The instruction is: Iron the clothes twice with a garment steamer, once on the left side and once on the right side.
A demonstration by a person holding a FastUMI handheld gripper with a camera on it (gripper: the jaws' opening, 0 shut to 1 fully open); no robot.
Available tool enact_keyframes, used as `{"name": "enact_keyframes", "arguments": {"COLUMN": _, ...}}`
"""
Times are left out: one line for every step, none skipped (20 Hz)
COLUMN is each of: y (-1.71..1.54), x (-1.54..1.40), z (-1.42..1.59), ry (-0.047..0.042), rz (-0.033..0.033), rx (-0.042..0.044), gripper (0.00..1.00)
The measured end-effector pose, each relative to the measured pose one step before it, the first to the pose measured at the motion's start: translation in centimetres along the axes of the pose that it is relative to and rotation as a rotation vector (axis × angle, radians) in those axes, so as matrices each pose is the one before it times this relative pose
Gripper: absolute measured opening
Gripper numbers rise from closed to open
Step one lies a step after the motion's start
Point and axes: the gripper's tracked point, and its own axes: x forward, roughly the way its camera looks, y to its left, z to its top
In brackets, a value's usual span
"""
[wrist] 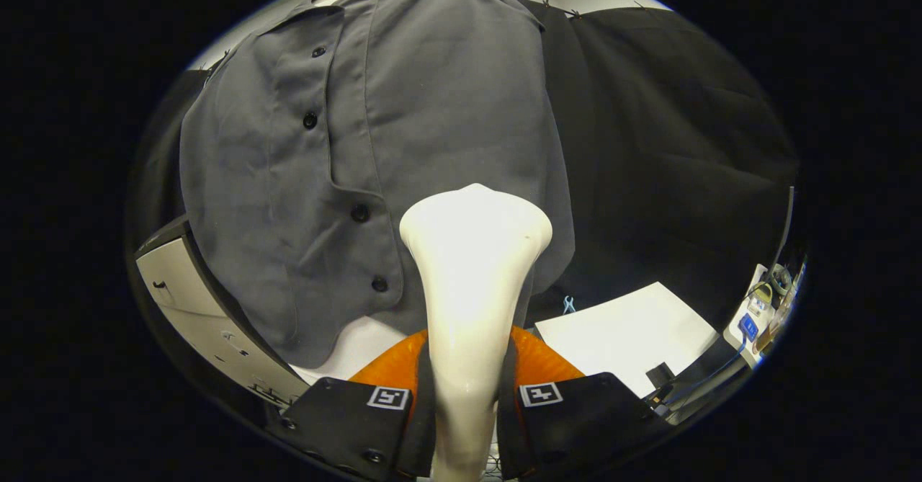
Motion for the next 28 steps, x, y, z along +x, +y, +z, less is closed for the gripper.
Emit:
{"name": "enact_keyframes", "arguments": {"y": 0.082, "x": -0.308, "z": -0.133, "ry": -0.0089, "rz": -0.00285, "rx": 0.00329, "gripper": 0.42}}
{"name": "enact_keyframes", "arguments": {"y": -0.03, "x": -0.556, "z": -0.035, "ry": -0.01052, "rz": -0.00591, "rx": 0.00268, "gripper": 0.42}}
{"name": "enact_keyframes", "arguments": {"y": 0.036, "x": -0.71, "z": 0.064, "ry": -0.01031, "rz": -0.00013, "rx": 0.0032, "gripper": 0.42}}
{"name": "enact_keyframes", "arguments": {"y": 0.185, "x": -0.77, "z": 0.383, "ry": -0.01425, "rz": 0.00361, "rx": 0.00623, "gripper": 0.42}}
{"name": "enact_keyframes", "arguments": {"y": 0.183, "x": -0.914, "z": 0.547, "ry": -0.0148, "rz": 0.00533, "rx": 0.00618, "gripper": 0.42}}
{"name": "enact_keyframes", "arguments": {"y": 0.375, "x": -1.0, "z": 0.729, "ry": -0.0162, "rz": 0.00773, "rx": 0.00475, "gripper": 0.42}}
{"name": "enact_keyframes", "arguments": {"y": 0.333, "x": -1.122, "z": 0.703, "ry": -0.02103, "rz": 0.00763, "rx": 0.00272, "gripper": 0.42}}
{"name": "enact_keyframes", "arguments": {"y": 0.205, "x": -0.997, "z": 0.598, "ry": -0.01288, "rz": 0.00677, "rx": -0.00351, "gripper": 0.42}}
{"name": "enact_keyframes", "arguments": {"y": 0.413, "x": -1.242, "z": 0.904, "ry": -0.02142, "rz": 0.00711, "rx": -0.00136, "gripper": 0.42}}
{"name": "enact_keyframes", "arguments": {"y": 0.512, "x": -1.183, "z": 0.947, "ry": -0.02162, "rz": 0.01078, "rx": -0.00113, "gripper": 0.42}}
{"name": "enact_keyframes", "arguments": {"y": 0.74, "x": -1.078, "z": 0.955, "ry": -0.01973, "rz": 0.02334, "rx": -0.00071, "gripper": 0.42}}
{"name": "enact_keyframes", "arguments": {"y": 0.99, "x": -0.707, "z": 0.785, "ry": -0.01594, "rz": 0.02492, "rx": 0.00246, "gripper": 0.42}}
{"name": "enact_keyframes", "arguments": {"y": 0.553, "x": -0.625, "z": 0.624, "ry": -0.01238, "rz": 0.01404, "rx": -0.00217, "gripper": 0.42}}
{"name": "enact_keyframes", "arguments": {"y": 0.383, "x": -0.835, "z": 0.953, "ry": -0.01524, "rz": 0.00463, "rx": -0.00605, "gripper": 0.42}}
{"name": "enact_keyframes", "arguments": {"y": 0.37, "x": -1.0, "z": 1.162, "ry": -0.02518, "rz": 0.00655, "rx": -0.00794, "gripper": 0.42}}
{"name": "enact_keyframes", "arguments": {"y": 0.624, "x": -0.893, "z": 1.435, "ry": -0.03003, "rz": 0.01096, "rx": -0.00268, "gripper": 0.41}}
{"name": "enact_keyframes", "arguments": {"y": 0.869, "x": -0.699, "z": 1.301, "ry": -0.02998, "rz": 0.0177, "rx": 0.00151, "gripper": 0.41}}
{"name": "enact_keyframes", "arguments": {"y": 0.805, "x": -0.74, "z": 1.357, "ry": -0.0295, "rz": 0.01883, "rx": 0.00567, "gripper": 0.41}}
{"name": "enact_keyframes", "arguments": {"y": 0.707, "x": -0.752, "z": 1.066, "ry": -0.02035, "rz": 0.01584, "rx": 0.00109, "gripper": 0.41}}
{"name": "enact_keyframes", "arguments": {"y": 0.524, "x": -0.583, "z": 0.93, "ry": -0.01277, "rz": 0.00971, "rx": -0.00384, "gripper": 0.41}}
{"name": "enact_keyframes", "arguments": {"y": 0.456, "x": -0.8, "z": 0.756, "ry": -0.01188, "rz": 0.00573, "rx": -0.00552, "gripper": 0.41}}
{"name": "enact_keyframes", "arguments": {"y": 0.395, "x": -0.666, "z": 0.79, "ry": -0.01396, "rz": 0.00269, "rx": -0.00501, "gripper": 0.41}}
{"name": "enact_keyframes", "arguments": {"y": 0.474, "x": -0.531, "z": 0.713, "ry": -0.01001, "rz": 0.00115, "rx": -0.00386, "gripper": 0.41}}
{"name": "enact_keyframes", "arguments": {"y": 0.311, "x": -0.592, "z": 0.564, "ry": -0.00812, "rz": -0.00205, "rx": -0.0064, "gripper": 0.41}}
{"name": "enact_keyframes", "arguments": {"y": 0.31, "x": -0.59, "z": 0.565, "ry": -0.01859, "rz": -0.0051, "rx": -0.00299, "gripper": 0.41}}
{"name": "enact_keyframes", "arguments": {"y": 0.431, "x": -0.449, "z": 0.64, "ry": -0.0144, "rz": -0.00164, "rx": -0.00189, "gripper": 0.41}}
{"name": "enact_keyframes", "arguments": {"y": 0.187, "x": -0.422, "z": 0.338, "ry": -0.00643, "rz": 0.00242, "rx": -0.00029, "gripper": 0.41}}
{"name": "enact_keyframes", "arguments": {"y": 0.292, "x": -0.304, "z": 0.151, "ry": 0.00064, "rz": 0.0068, "rx": 0.00099, "gripper": 0.41}}
